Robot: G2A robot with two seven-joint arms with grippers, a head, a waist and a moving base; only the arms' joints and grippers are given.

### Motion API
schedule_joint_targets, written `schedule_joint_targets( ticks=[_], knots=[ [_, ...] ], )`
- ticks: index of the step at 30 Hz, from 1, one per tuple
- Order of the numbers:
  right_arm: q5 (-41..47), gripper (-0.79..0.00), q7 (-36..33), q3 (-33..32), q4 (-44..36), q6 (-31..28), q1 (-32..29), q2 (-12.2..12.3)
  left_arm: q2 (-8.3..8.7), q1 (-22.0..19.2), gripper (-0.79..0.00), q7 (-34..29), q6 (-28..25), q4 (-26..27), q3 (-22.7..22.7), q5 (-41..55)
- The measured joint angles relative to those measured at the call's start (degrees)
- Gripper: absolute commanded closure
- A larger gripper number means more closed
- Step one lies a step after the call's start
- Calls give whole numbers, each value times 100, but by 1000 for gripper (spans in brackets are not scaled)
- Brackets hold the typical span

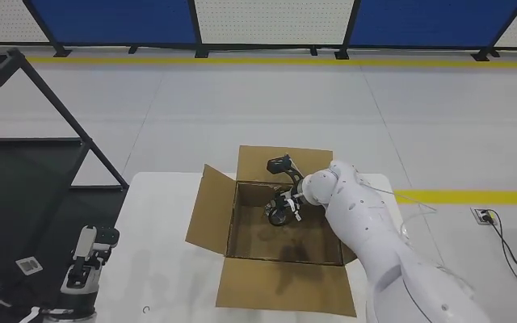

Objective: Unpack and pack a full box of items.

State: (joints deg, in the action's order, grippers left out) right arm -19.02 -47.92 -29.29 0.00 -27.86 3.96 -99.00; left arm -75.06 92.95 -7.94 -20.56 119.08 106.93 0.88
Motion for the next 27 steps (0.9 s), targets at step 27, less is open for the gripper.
schedule_joint_targets(
  ticks=[27],
  knots=[
    [-190,0,594,-73,0,-1601,76,336,0,0,-785,0,0,0,0,0]
  ],
)
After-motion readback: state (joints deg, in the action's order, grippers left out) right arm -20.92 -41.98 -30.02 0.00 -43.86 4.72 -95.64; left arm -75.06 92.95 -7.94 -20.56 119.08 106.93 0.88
